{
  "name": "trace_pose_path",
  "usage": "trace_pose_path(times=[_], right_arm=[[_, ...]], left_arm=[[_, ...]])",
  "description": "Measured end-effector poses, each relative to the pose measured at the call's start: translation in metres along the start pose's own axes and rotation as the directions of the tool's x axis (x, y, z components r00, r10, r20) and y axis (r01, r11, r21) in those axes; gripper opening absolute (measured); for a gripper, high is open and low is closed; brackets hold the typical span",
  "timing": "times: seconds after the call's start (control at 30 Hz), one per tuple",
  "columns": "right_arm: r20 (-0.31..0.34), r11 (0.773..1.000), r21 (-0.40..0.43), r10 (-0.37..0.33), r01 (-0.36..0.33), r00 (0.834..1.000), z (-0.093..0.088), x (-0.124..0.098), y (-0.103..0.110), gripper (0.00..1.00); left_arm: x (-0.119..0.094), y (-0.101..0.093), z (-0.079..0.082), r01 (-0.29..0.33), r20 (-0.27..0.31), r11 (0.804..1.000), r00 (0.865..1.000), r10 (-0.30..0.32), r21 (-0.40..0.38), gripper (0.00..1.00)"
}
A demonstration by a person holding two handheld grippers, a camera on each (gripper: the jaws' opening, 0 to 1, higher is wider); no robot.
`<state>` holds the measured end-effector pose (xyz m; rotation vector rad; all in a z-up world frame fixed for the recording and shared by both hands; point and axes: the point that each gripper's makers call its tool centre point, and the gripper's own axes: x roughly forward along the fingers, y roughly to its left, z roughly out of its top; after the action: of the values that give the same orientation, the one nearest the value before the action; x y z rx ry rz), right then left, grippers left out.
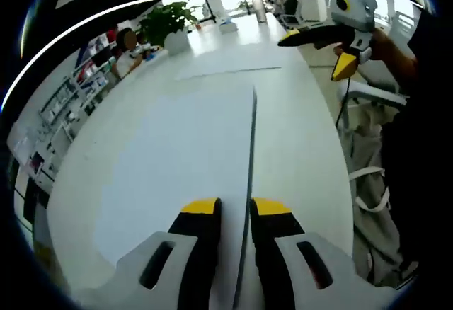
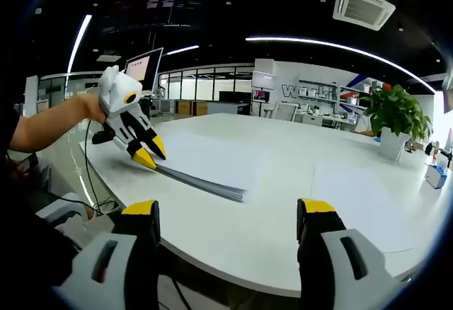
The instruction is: Grasp the top corner of one sheet in the document stack and pull a single sheet out from the document stack, separating that one sheet from the rest and lifting it clear until the single sheet is fully removed from the stack
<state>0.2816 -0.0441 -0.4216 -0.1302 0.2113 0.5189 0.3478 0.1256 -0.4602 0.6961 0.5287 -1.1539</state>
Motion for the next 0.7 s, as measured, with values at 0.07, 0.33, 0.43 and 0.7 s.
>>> trace_pose_path(times=[0.07,0.33,0.43,0.7], right_arm=[[0.002,1.000,-0.001,-0.002,0.002,1.000,0.0010,-0.0009,-0.0008,0.77],[0.006,1.000,-0.001,-0.012,0.012,1.000,0.0031,-0.0044,-0.0049,0.77],[0.000,1.000,-0.001,-0.010,0.010,1.000,0.0015,-0.0044,-0.0044,0.76],[0.002,1.000,-0.004,0.001,-0.001,1.000,0.0021,-0.0005,-0.0021,0.76]], left_arm=[[-0.0006,-0.0005,0.0008,0.046,0.026,0.997,0.999,-0.044,-0.062,0.16],[-0.0030,0.0049,0.0021,0.211,0.131,0.930,0.975,-0.179,-0.301,0.17],[-0.0030,-0.0004,0.0048,0.249,0.148,0.911,0.966,-0.210,-0.329,0.16],[-0.0040,0.0004,0.0042,0.298,0.162,0.881,0.953,-0.255,-0.366,0.16]])
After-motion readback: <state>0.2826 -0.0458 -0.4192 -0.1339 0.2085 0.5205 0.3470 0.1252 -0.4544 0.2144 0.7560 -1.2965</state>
